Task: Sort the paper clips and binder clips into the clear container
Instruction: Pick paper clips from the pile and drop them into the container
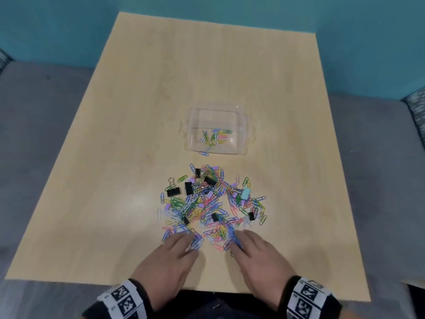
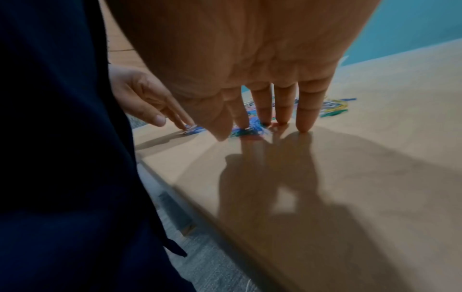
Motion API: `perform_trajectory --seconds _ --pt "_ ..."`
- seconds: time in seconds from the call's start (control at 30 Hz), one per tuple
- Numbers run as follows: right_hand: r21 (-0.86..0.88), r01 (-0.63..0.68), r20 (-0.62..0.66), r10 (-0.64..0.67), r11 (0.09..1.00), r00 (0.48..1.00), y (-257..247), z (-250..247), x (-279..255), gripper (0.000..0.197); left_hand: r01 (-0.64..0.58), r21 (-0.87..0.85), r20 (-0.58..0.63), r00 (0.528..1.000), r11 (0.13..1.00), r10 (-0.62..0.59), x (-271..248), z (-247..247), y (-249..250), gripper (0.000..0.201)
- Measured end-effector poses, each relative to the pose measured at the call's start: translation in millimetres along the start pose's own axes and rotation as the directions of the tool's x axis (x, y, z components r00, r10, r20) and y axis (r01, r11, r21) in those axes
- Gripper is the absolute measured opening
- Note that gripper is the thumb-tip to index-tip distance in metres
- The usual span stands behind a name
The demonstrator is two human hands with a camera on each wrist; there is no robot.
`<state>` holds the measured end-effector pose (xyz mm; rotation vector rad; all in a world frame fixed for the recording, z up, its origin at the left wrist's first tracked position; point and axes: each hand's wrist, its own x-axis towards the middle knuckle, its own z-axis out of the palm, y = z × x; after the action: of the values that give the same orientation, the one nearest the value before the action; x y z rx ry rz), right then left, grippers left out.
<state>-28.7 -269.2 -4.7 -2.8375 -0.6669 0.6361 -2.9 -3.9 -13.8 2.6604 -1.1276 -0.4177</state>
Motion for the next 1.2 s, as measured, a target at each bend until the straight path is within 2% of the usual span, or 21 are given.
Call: perform_trajectory --seconds 0.07,0.13,0.3,0.43,0.53,0.6,0.7,0.8,0.9,0.97,1.03,1.1,1.2 --pt "-0.016 0.056 0.008 -0.056 0.998 0.998 -7 3 1 0.058 -0.017 0.016 0.019 1.0 1.0 0.016 0 8 3 0.032" --pt "0.001 0.055 0.008 -0.055 0.999 0.998 -8 2 1 0.057 -0.021 0.024 0.035 0.999 0.999 0.02 -2 11 6 0.034" --pt "-0.001 -0.114 -0.033 0.114 0.993 0.993 -5 -2 -7 0.048 0.152 0.082 0.091 0.983 0.985 -0.159 -10 21 9 0.046" --pt "0.006 -0.048 -0.079 0.048 0.999 0.996 -16 2 3 0.049 0.144 0.059 0.091 0.985 0.988 -0.149 -6 25 16 0.049" --pt "0.025 -0.07 -0.158 0.073 0.997 0.985 -12 3 19 0.051 0.241 0.083 0.081 0.965 0.967 -0.248 -7 31 13 0.052" --pt "-0.005 -0.104 -0.141 0.102 0.995 0.985 -6 8 26 0.055 0.272 0.111 0.1 0.954 0.956 -0.283 -9 37 10 0.055" --pt "-0.036 -0.085 -0.064 0.082 0.996 0.995 -9 12 26 0.058 0.21 0.072 0.112 0.97 0.975 -0.218 -10 33 13 0.055" --pt "-0.002 -0.029 -0.051 0.029 1.0 0.998 -14 12 16 0.059 0.25 -0.01 0.027 0.968 0.968 -0.249 -13 23 15 0.052" --pt "0.042 -0.14 -0.085 0.143 0.989 0.986 -11 14 9 0.059 0.318 -0.045 -0.026 0.947 0.947 -0.32 -15 23 10 0.052" --pt "0.028 -0.174 -0.061 0.175 0.984 0.983 -12 17 10 0.061 0.284 -0.02 -0.018 0.958 0.959 -0.285 -13 27 11 0.053" --pt "0.011 -0.103 -0.037 0.103 0.995 0.994 -17 18 13 0.063 0.234 -0.009 -0.013 0.972 0.972 -0.234 -8 27 15 0.053" --pt "0.028 -0.058 -0.062 0.059 0.998 0.996 -22 14 14 0.064 0.253 -0.029 -0.036 0.967 0.967 -0.254 -2 25 19 0.056" --pt "0.075 -0.212 -0.071 0.217 0.974 0.974 -22 5 9 0.068 0.328 -0.064 -0.085 0.939 0.942 -0.333 5 21 23 0.07"
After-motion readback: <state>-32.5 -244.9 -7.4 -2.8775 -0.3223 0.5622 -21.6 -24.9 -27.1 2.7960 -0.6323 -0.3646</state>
